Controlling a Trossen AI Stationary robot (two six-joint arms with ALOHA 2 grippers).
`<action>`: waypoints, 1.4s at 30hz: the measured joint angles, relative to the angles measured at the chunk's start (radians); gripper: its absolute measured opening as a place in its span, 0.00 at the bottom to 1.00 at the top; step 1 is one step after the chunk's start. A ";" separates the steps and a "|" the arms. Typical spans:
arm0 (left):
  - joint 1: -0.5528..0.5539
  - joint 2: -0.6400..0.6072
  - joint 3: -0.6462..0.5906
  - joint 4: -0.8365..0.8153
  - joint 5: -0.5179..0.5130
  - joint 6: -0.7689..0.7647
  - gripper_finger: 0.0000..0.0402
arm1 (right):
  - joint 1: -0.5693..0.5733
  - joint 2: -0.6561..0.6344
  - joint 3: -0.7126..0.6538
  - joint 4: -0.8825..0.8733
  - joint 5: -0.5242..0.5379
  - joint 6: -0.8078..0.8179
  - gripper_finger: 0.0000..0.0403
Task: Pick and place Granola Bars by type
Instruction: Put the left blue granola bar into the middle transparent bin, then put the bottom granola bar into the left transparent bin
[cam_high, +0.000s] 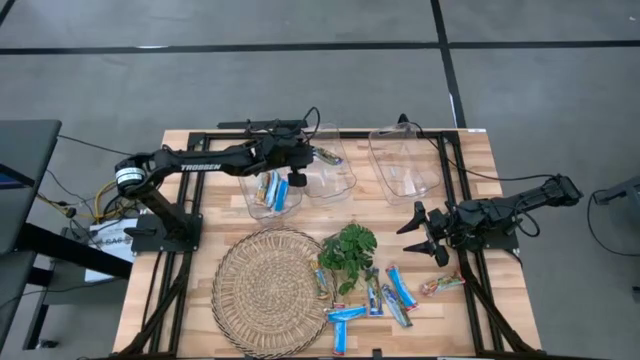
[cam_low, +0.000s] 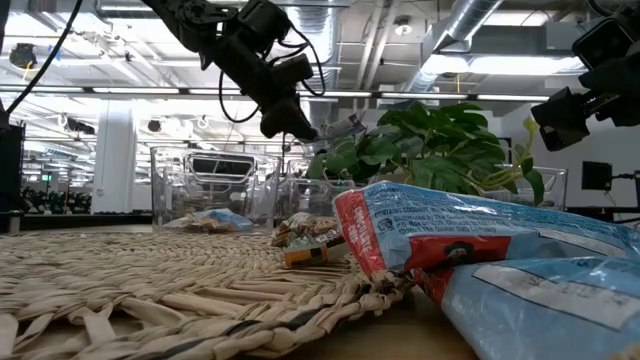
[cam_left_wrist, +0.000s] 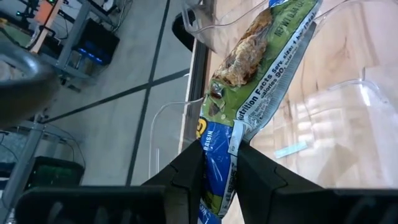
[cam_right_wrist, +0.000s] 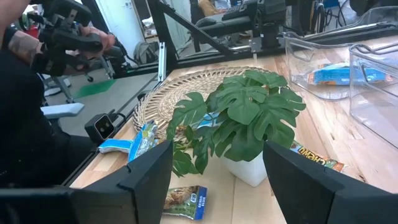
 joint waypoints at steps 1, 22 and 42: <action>0.000 0.000 0.000 0.000 0.000 0.000 0.18 | 0.000 0.000 0.000 0.000 0.000 0.000 0.61; -0.003 0.000 0.000 -0.001 0.000 -0.038 0.48 | 0.000 0.000 0.000 0.000 0.000 0.000 0.61; -0.059 -0.001 0.000 -0.004 -0.089 -0.037 0.47 | 0.000 0.000 0.000 0.000 0.000 0.000 0.61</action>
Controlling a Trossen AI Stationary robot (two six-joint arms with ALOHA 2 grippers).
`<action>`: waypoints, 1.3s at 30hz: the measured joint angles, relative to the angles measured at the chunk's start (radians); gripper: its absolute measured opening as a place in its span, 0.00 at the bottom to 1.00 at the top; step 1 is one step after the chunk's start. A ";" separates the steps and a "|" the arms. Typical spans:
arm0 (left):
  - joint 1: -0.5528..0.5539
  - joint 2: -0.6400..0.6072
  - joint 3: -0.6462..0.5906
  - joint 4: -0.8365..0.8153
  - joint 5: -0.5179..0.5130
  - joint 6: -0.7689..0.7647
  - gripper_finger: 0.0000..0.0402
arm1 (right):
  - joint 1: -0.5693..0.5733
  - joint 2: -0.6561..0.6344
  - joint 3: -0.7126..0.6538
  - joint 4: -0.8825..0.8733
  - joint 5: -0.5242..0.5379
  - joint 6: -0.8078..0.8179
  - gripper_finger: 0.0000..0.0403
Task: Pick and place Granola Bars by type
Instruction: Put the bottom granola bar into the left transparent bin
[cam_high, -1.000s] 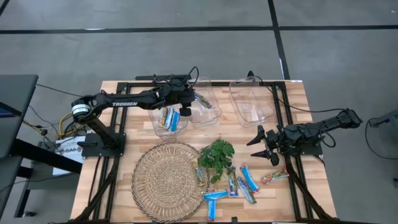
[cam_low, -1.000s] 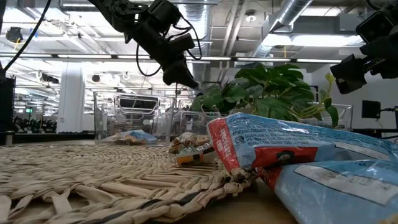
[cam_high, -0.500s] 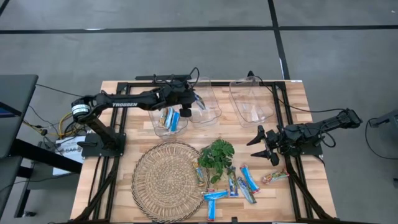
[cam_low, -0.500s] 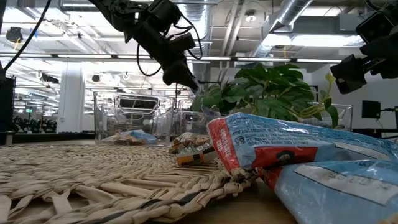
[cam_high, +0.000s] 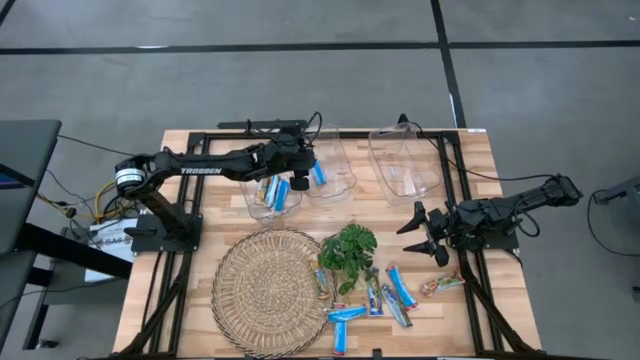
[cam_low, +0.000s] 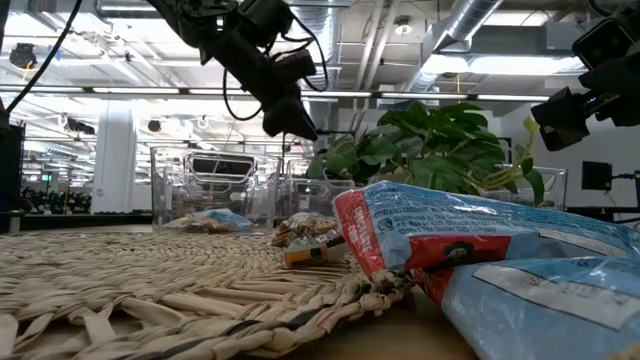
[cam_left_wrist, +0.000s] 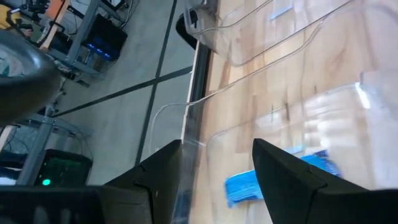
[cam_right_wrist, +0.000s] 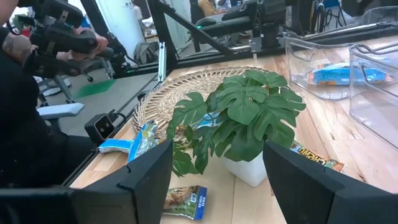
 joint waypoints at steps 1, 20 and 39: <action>-0.009 0.000 0.000 0.000 -0.001 -0.009 0.47 | 0.000 0.000 0.000 0.000 0.000 0.000 0.61; -0.420 -0.085 0.000 -0.220 0.193 -0.564 0.47 | 0.000 0.000 0.000 0.000 0.000 0.000 0.61; -0.715 0.024 -0.001 -0.383 0.067 -0.141 0.47 | 0.000 0.000 0.000 0.002 0.000 0.000 0.61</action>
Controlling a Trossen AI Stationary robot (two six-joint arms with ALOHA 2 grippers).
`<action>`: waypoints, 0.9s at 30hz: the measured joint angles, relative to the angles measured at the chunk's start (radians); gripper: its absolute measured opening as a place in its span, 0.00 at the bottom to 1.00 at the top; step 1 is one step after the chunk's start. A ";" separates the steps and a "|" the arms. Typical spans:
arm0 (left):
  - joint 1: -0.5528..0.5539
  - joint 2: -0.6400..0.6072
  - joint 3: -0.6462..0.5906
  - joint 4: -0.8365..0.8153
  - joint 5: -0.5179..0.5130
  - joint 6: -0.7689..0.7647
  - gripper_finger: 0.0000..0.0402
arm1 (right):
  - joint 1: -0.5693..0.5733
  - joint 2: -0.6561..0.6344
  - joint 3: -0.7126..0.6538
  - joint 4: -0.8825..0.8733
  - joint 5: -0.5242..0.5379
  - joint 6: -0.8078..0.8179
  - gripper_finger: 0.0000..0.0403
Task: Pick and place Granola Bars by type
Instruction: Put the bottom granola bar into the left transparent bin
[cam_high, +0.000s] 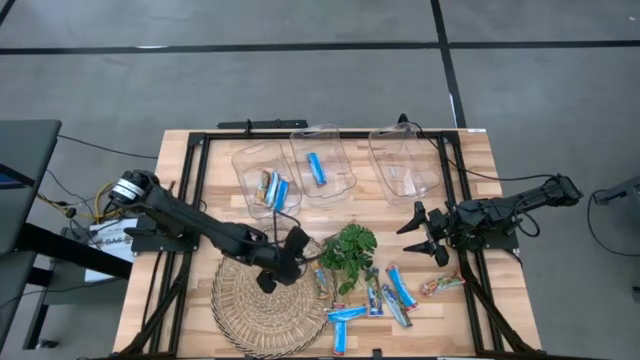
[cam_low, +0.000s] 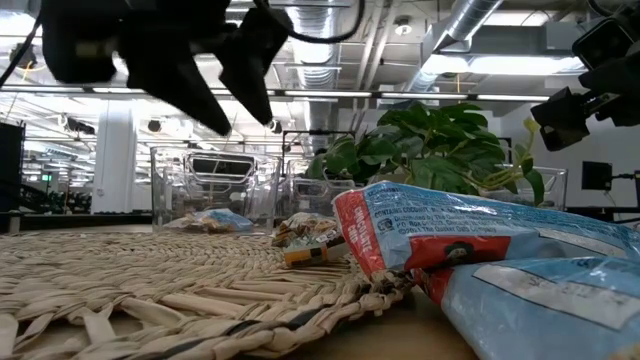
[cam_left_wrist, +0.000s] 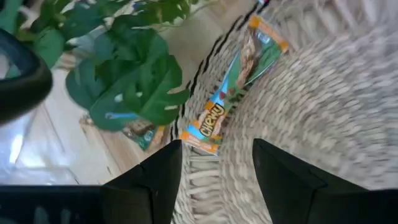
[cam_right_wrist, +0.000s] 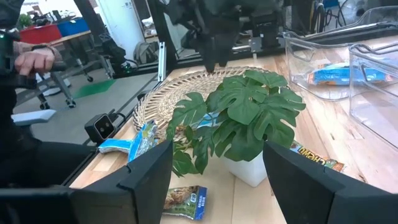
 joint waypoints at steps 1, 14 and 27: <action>-0.003 0.017 0.000 0.017 -0.011 0.023 0.47 | 0.000 0.000 0.000 0.001 0.000 0.000 0.61; -0.018 0.220 0.061 0.167 -0.056 0.120 0.47 | 0.000 0.000 0.000 0.001 0.000 0.000 0.61; -0.019 0.289 0.099 0.156 -0.017 0.154 0.47 | 0.000 0.000 0.000 -0.001 0.000 0.000 0.61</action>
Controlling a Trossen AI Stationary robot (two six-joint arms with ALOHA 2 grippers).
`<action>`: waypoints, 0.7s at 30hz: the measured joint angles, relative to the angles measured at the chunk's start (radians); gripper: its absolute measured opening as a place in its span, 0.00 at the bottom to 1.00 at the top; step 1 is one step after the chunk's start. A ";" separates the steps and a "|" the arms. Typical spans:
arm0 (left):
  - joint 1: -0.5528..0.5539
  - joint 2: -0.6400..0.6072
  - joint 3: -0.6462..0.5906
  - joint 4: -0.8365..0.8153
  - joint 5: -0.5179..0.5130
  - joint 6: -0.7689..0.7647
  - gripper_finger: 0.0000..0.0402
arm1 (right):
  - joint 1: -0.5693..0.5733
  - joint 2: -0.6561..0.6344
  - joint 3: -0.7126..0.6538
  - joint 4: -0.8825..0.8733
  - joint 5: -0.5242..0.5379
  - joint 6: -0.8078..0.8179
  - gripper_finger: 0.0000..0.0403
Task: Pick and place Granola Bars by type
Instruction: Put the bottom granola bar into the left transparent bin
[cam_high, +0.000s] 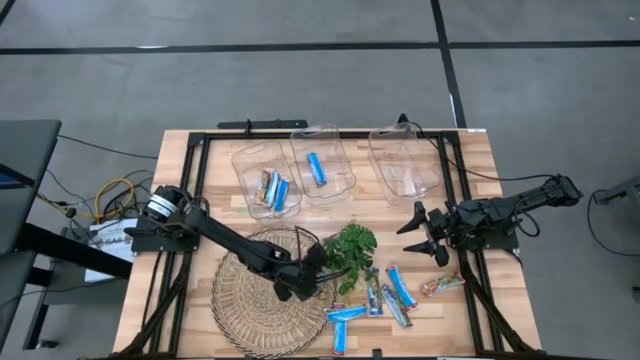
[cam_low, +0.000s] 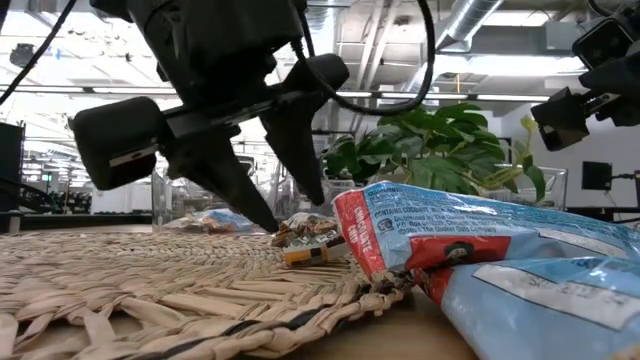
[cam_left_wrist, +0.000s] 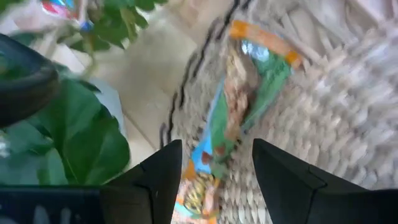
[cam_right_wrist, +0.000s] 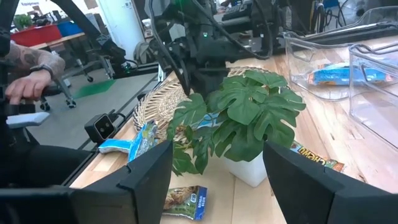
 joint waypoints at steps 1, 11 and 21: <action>0.000 0.000 0.001 0.004 0.005 0.000 0.47 | 0.000 0.000 0.000 0.001 0.000 0.000 0.61; 0.004 0.017 0.001 0.013 0.004 0.015 0.47 | 0.000 0.000 0.000 0.000 0.000 0.000 0.61; 0.005 0.046 0.004 0.062 -0.037 0.041 0.45 | 0.000 0.000 0.000 0.000 0.000 0.000 0.61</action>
